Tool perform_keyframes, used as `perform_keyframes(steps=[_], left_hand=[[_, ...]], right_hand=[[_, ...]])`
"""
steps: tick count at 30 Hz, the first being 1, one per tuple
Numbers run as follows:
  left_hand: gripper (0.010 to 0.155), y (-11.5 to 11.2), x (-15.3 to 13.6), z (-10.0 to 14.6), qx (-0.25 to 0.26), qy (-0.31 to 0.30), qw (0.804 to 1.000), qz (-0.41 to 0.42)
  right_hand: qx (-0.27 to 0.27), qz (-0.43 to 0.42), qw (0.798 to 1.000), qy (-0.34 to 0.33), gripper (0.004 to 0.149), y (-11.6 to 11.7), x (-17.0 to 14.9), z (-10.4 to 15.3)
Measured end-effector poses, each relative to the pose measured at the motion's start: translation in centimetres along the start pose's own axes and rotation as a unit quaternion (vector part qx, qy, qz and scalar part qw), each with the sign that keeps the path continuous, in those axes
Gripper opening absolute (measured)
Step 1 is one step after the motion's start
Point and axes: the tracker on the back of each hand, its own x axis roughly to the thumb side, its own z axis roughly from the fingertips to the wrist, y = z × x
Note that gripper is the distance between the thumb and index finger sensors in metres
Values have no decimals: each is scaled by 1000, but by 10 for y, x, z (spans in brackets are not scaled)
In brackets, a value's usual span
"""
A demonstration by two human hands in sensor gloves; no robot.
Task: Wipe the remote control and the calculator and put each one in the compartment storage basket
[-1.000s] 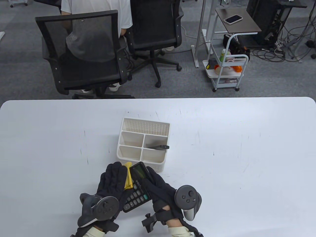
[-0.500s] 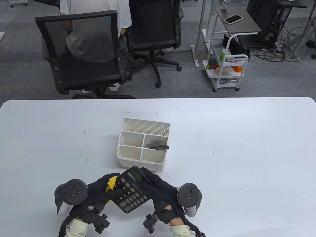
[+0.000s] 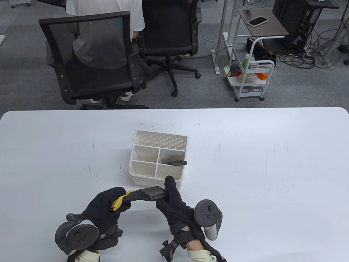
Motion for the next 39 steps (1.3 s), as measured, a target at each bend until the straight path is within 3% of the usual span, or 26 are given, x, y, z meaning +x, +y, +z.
perform_keyframes(steps=[7,12,18,22,26,30,34,37,39], left_hand=[[50,-4,-10,1,-3,27,999,40],[50,-8,-7,2,-8,22,999,42],[50,-14,13,4,-17,-67,997,-42],[51,-27,34,9,-40,-155,976,-150],[53,-35,43,12,-50,-190,962,-190],[54,-40,50,14,-54,-215,950,-221],[58,-49,45,13,-102,-199,951,-215],[66,-56,40,13,-157,-155,955,-198],[75,-57,37,11,-173,-137,954,-201]], right_hand=[[40,-82,996,-17,102,1,-2,-5],[34,-131,991,-11,101,-4,-6,-5],[-7,-182,983,38,99,-4,-12,-2],[-68,-218,971,69,89,-9,-16,2],[-83,-169,980,70,85,-13,-13,2],[-93,-213,968,90,86,-10,-18,1],[-113,-207,968,86,83,-13,-17,2],[-136,-162,975,62,81,-16,-11,3],[-151,-180,970,59,81,-18,-10,4]])
